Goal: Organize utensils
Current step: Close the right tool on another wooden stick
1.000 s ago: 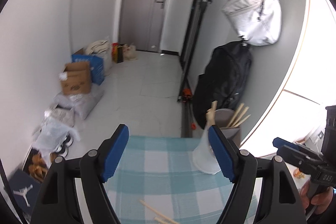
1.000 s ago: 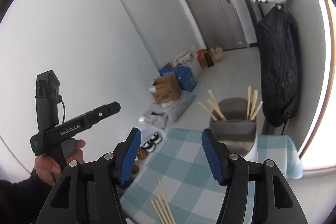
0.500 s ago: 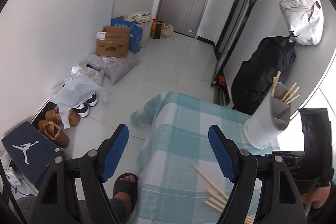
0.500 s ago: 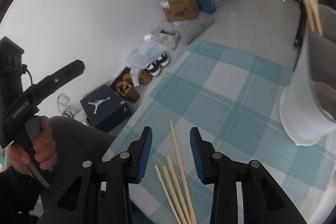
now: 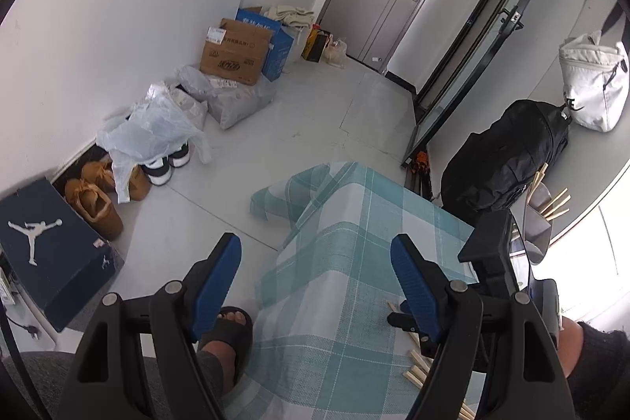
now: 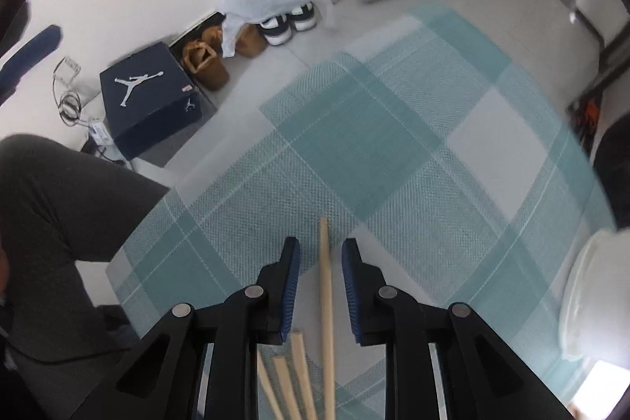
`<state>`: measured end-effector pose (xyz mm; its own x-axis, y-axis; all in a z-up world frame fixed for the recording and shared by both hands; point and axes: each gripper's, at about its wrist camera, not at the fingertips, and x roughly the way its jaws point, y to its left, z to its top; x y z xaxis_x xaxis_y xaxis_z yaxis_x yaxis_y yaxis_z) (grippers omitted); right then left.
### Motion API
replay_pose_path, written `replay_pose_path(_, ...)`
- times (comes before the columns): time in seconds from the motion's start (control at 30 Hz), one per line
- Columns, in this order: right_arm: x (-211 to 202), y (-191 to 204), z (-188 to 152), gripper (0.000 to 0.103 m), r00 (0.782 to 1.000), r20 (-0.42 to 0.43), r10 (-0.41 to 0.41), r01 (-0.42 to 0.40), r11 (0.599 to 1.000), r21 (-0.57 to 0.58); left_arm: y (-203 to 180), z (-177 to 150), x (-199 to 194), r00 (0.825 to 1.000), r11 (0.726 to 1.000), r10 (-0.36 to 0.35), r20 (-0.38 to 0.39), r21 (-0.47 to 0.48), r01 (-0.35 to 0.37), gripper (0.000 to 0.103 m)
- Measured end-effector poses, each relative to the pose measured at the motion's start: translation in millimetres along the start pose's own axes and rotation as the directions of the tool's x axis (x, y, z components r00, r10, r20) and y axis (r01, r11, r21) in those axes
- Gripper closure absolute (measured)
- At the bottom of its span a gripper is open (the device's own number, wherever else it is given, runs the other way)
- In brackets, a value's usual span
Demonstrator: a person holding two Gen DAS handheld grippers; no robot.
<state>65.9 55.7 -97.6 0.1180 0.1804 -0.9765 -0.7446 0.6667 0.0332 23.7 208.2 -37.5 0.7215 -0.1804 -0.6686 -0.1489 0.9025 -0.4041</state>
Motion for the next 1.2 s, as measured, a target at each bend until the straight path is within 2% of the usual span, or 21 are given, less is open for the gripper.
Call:
replay_pose_path(0.13,2.4,-4.3,1.0,0.099,1.000,-0.007,-0.013,0.013,1.000,-0.015,5.8,1.7,2.1,1.000,1.000,-0.005,-0.008,-0.029,0.005,0.028)
replay_pose_path(0.23,0.1,-9.2,1.5,0.099,0.999,0.012,-0.032,0.032,0.999,-0.004,5.4,0.4,4.5,1.000,1.000,0.000,-0.020,-0.029,0.000,0.028)
replay_pose_path(0.33,-8.8,-19.6,4.6,0.099,0.997,0.074,-0.026,0.022,0.998,0.057,2.1,-3.7,8.6,0.999,1.000,0.005,-0.046,-0.021,-0.006,0.028)
replay_pose_path(0.4,-28.9,-29.4,2.1,0.099,0.988,0.152,-0.024,0.007,0.994,0.107,-3.0,-7.6,10.8,0.998,1.000,0.010,-0.064,0.003,-0.010,0.028)
replay_pose_path(0.47,-48.2,-34.1,-2.4,0.099,0.977,0.211,-0.030,0.004,0.992,0.123,-9.3,-11.9,13.4,0.996,0.999,0.021,-0.082,0.030,-0.019,0.028)
replay_pose_path(0.57,-82.9,-43.2,-15.9,0.100,0.952,0.304,-0.028,-0.022,0.987,0.160,-20.9,-21.8,22.9,0.990,0.998,0.001,-0.143,0.056,0.007,0.028)
replay_pose_path(0.7,-128.4,-60.5,-52.3,0.100,0.907,0.416,-0.066,-0.024,0.978,0.209,-43.7,-41.1,40.2,0.955,0.994,-0.044,-0.292,0.086,0.072,0.028)
replay_pose_path(0.77,-145.4,-72.4,-72.9,0.100,0.884,0.459,-0.083,-0.039,0.968,0.249,-57.6,-54.9,51.8,0.918,0.986,-0.075,-0.391,0.110,0.127,0.029)
replay_pose_path(0.83,-156.6,-82.4,-89.3,0.100,0.865,0.494,-0.086,-0.066,0.957,0.281,-67.3,-63.4,56.0,0.895,0.981,-0.081,-0.439,0.125,0.150,0.029)
replay_pose_path(0.9,-168.8,-90.3,-108.6,0.100,0.838,0.536,-0.098,-0.091,0.945,0.315,-78.8,-70.0,60.4,0.880,0.975,-0.067,-0.470,0.155,0.157,0.029)
replay_pose_path(1.03,-185.5,-101.5,-135.5,0.100,0.795,0.599,-0.096,-0.147,0.927,0.345,-93.4,-74.8,68.5,0.861,0.973,-0.003,-0.508,0.199,0.120,0.029)
replay_pose_path(1.07,-188.1,-104.9,-141.6,0.099,0.782,0.617,-0.093,-0.169,0.920,0.353,-94.6,-76.9,72.1,0.850,0.974,0.018,-0.526,0.202,0.105,0.029)
replay_pose_path(1.13,-187.4,-110.2,-147.6,0.099,0.771,0.633,-0.065,-0.215,0.910,0.355,-95.1,-80.6,83.3,0.810,0.979,0.056,-0.584,0.190,0.069,0.030)
replay_pose_path(1.2,-187.0,-114.7,-153.2,0.099,0.762,0.646,-0.055,-0.238,0.903,0.358,-96.3,-76.1,85.9,0.810,0.984,0.061,-0.584,0.170,0.049,0.030)
